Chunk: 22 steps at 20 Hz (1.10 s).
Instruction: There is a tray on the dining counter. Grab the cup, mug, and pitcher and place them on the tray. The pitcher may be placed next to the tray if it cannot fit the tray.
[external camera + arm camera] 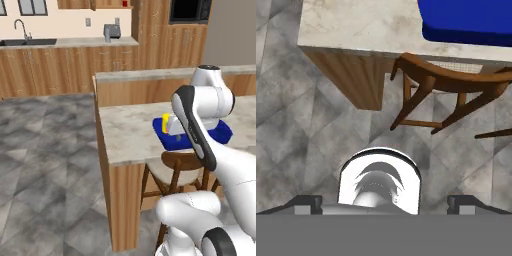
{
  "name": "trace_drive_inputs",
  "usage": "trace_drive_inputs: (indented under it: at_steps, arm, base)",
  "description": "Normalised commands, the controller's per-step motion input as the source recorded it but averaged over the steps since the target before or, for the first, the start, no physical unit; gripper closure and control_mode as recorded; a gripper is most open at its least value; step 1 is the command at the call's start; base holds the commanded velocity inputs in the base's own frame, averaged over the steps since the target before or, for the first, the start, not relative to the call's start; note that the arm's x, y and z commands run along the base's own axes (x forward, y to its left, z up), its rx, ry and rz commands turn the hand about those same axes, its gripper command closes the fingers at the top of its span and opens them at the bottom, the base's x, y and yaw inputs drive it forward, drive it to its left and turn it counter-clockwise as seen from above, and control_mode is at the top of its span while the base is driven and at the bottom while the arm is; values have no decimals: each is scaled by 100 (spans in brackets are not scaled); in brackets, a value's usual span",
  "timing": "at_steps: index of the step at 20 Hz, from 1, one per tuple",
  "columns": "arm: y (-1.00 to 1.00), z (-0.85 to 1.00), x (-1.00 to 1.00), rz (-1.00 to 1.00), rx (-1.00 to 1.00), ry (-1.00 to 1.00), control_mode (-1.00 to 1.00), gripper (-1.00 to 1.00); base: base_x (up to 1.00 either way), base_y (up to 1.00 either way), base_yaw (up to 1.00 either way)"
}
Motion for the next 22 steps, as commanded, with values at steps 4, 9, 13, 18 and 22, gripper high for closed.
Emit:
trace_drive_inputs:
  at_steps: [4, 9, 13, 18, 22]
  arm:
    - [0, 0, 0, 0, 0, 0, 100, -100]
    - [0, 0, 0, 0, 0, 0, 100, -100]
    - [0, 0, 0, 0, 0, 0, 100, -100]
    - [0, 0, 0, 0, 0, 0, 100, -100]
    - [0, 0, 0, 0, 0, 0, 100, -100]
  base:
    - [-41, 100, -9]
    - [-1, 100, -5]
    - [25, 100, -1]
    - [45, 100, -1]
    - [74, 100, -1]
